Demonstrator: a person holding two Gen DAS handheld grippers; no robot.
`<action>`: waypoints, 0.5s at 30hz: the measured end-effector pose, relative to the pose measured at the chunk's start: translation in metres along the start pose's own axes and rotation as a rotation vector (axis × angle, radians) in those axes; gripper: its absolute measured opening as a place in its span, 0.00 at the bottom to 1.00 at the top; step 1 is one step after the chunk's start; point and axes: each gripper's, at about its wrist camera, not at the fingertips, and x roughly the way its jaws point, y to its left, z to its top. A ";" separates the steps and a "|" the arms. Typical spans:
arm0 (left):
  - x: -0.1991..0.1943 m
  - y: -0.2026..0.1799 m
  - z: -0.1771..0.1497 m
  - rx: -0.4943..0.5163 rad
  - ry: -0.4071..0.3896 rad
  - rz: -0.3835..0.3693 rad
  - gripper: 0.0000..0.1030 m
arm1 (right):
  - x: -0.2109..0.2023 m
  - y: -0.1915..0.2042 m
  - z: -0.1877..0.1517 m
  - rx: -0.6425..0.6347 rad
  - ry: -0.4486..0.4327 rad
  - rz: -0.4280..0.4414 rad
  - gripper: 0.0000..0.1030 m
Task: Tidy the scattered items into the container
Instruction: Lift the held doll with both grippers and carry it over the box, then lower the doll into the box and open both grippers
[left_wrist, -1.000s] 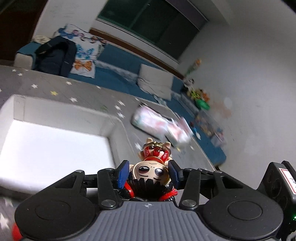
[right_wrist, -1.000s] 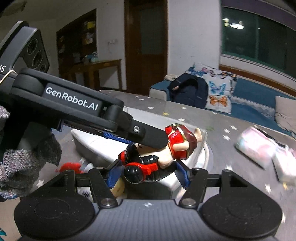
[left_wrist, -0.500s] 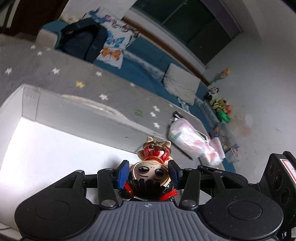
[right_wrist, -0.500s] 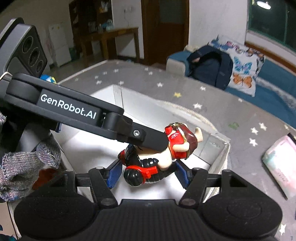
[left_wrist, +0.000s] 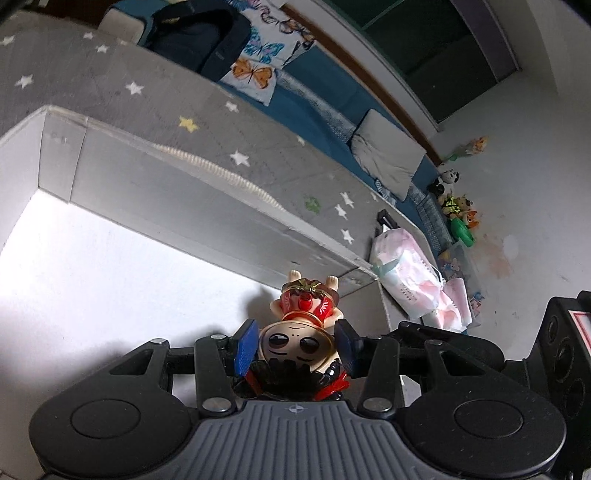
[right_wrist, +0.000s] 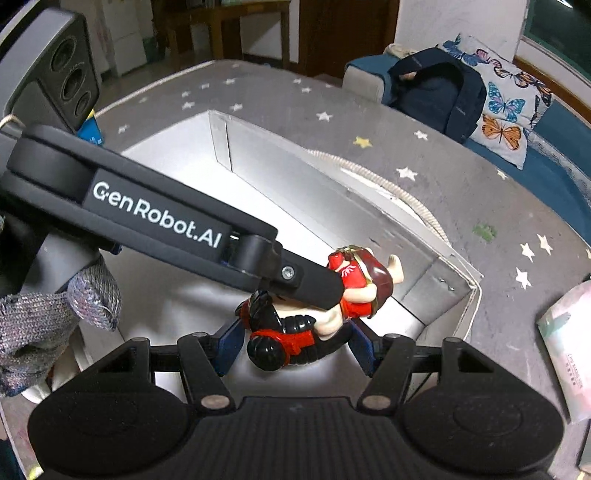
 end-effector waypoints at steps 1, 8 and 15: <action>0.001 0.001 0.000 -0.011 0.003 -0.001 0.47 | 0.000 0.001 -0.001 -0.003 0.004 -0.002 0.61; 0.006 0.004 0.000 -0.054 0.003 -0.014 0.47 | 0.004 -0.003 0.004 -0.039 0.028 -0.025 0.61; 0.007 0.009 0.001 -0.091 0.013 -0.033 0.47 | 0.000 0.000 0.007 -0.067 0.027 -0.057 0.63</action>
